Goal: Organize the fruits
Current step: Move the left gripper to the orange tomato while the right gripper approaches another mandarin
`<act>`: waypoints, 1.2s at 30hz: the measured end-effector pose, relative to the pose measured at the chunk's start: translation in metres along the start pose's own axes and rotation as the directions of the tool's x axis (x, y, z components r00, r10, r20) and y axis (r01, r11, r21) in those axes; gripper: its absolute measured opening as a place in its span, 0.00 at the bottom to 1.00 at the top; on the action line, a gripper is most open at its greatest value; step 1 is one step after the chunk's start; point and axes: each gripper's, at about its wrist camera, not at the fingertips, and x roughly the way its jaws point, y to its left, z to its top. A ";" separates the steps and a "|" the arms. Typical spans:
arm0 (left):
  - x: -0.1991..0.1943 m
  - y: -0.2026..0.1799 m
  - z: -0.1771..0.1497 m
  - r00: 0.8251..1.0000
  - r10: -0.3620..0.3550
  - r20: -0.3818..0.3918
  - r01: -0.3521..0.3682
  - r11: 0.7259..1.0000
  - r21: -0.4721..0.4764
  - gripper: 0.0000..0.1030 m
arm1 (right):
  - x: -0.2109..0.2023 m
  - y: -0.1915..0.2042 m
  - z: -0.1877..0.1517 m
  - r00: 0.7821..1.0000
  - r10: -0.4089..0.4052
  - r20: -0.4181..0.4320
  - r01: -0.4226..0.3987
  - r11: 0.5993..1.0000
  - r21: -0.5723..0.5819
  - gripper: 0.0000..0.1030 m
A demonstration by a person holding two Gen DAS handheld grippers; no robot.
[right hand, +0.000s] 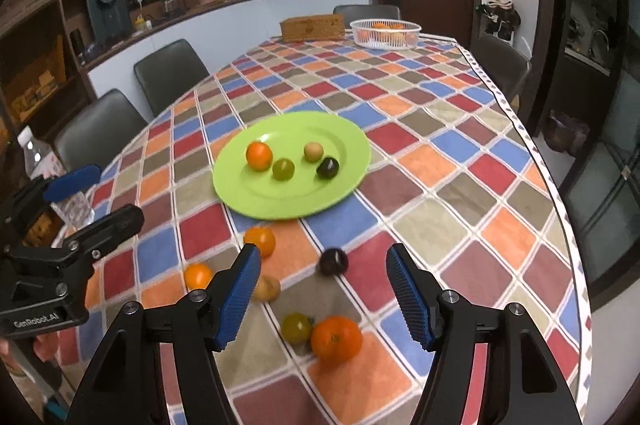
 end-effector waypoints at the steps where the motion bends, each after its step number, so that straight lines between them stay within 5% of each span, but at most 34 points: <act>1: 0.001 0.000 -0.003 1.000 -0.001 -0.006 0.001 1.000 -0.001 0.85 | 0.001 0.000 -0.002 1.000 -0.002 -0.009 0.002 1.000 0.000 0.64; 19: 0.037 -0.002 -0.040 0.984 -0.015 -0.177 0.010 0.999 -0.033 0.85 | 0.034 -0.002 -0.051 0.968 -0.032 -0.247 0.021 0.999 -0.047 0.64; 32: 0.066 0.004 -0.056 0.966 -0.036 -0.255 0.024 0.998 -0.050 0.85 | 0.057 0.000 -0.057 0.945 -0.083 -0.315 0.046 0.991 -0.123 0.63; 36: 0.075 0.004 -0.056 0.962 -0.043 -0.270 0.029 0.998 -0.054 0.77 | 0.063 0.000 -0.057 0.942 -0.087 -0.323 0.044 0.990 -0.137 0.63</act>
